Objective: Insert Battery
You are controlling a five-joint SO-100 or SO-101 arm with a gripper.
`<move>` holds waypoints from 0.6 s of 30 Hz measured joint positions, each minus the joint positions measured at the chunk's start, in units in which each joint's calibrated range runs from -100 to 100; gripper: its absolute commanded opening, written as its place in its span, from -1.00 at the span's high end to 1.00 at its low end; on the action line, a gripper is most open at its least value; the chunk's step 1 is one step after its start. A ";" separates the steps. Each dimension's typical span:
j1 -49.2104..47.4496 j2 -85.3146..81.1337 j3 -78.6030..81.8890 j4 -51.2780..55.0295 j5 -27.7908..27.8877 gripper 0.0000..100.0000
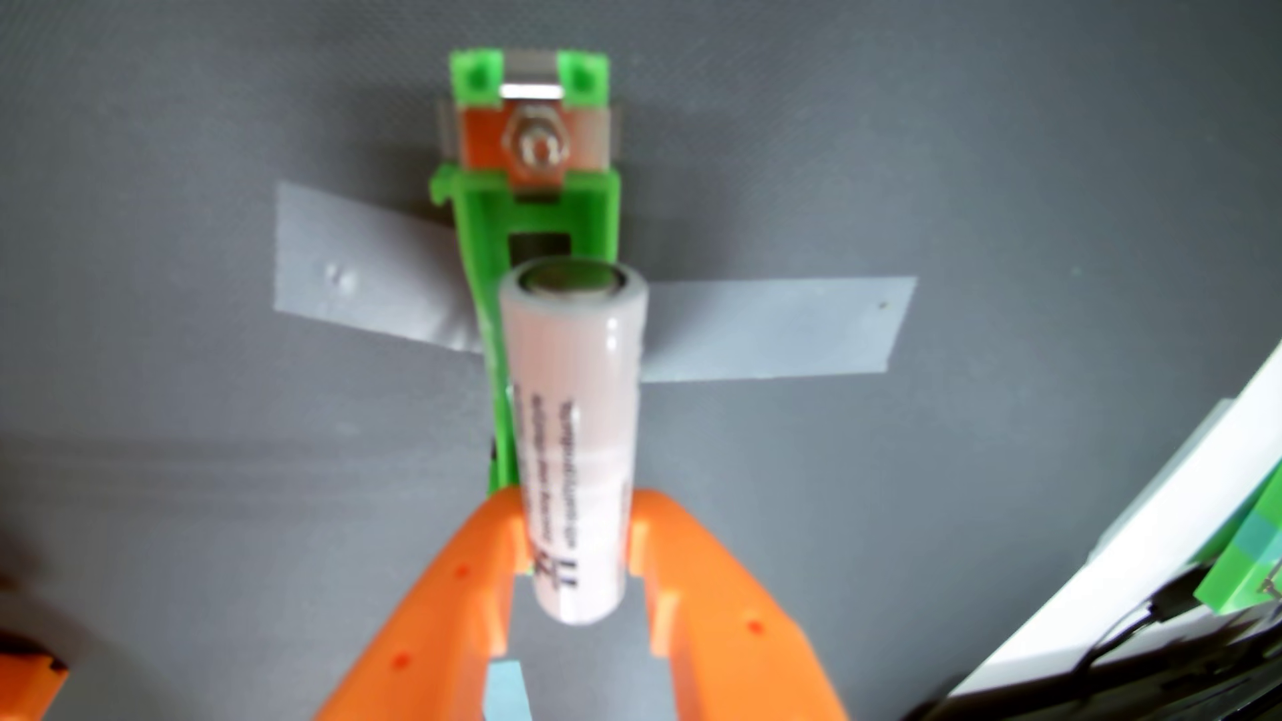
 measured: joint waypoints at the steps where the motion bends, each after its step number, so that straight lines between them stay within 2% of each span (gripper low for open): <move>1: 0.00 0.00 0.00 0.00 0.00 0.97; 18: -0.08 0.00 2.71 -2.68 -0.05 0.97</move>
